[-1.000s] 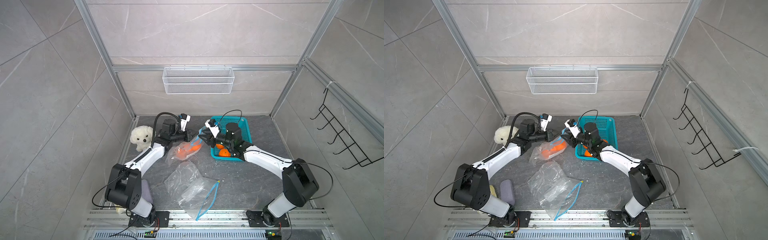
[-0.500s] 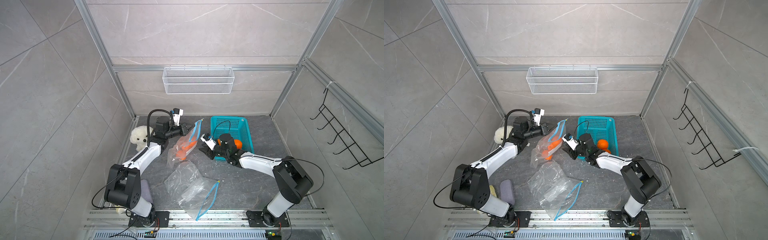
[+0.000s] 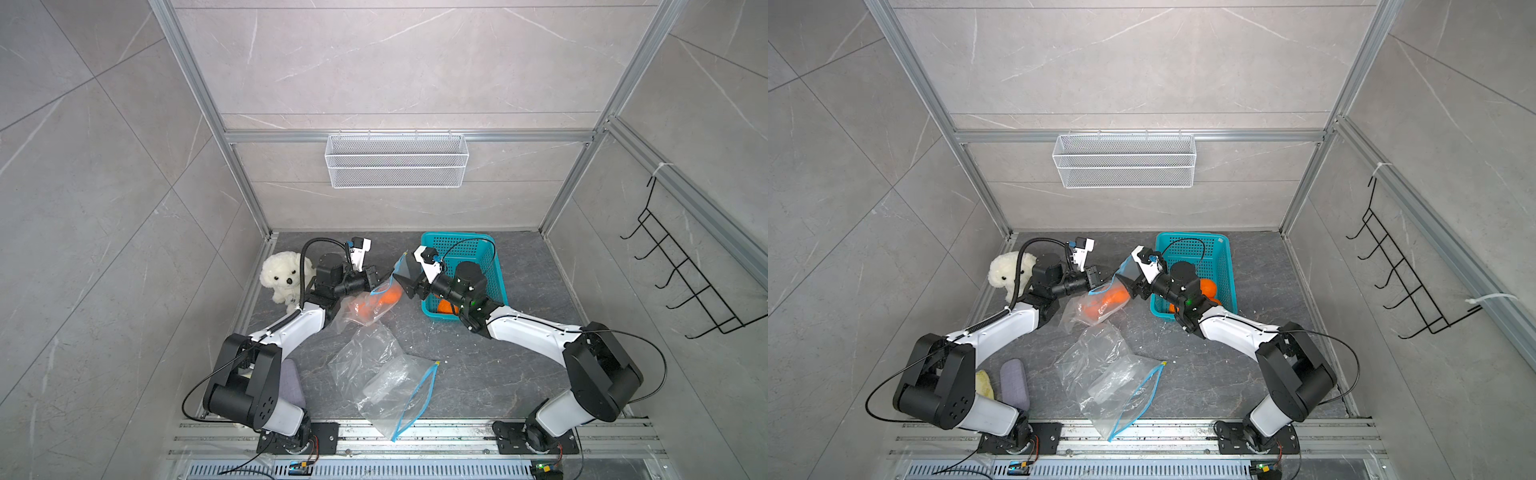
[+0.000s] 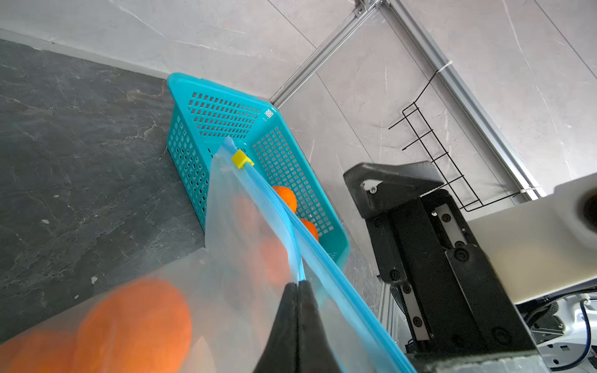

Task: Open the zip-top bag and take out the orange
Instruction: Open the zipper of the food storage bag at the center of the board.

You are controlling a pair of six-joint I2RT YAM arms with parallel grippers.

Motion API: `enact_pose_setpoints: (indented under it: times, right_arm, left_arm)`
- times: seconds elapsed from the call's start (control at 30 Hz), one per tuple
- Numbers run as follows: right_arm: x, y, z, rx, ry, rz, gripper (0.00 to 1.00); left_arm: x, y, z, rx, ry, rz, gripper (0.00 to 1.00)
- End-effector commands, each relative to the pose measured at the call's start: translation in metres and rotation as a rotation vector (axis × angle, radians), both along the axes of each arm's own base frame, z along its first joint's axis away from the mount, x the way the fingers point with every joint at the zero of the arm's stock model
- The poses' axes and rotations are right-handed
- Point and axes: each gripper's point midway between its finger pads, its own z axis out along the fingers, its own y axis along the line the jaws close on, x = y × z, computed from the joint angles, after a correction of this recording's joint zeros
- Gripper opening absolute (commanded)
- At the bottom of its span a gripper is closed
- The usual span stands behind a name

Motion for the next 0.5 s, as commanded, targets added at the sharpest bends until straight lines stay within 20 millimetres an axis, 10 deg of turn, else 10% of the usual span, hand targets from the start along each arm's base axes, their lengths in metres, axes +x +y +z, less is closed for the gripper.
enact_pose_setpoints:
  times: [0.0,0.47]
  right_arm:
    - [-0.023,0.014,-0.029,-0.144,-0.002,0.135,0.83]
    - [-0.022,0.004,-0.012,-0.153,-0.311,0.045,0.81]
  left_arm:
    - [-0.001,0.002,0.03,-0.034,-0.087,0.005,0.0]
    - [-0.005,-0.001,0.027,-0.022,-0.064,-0.025,0.0]
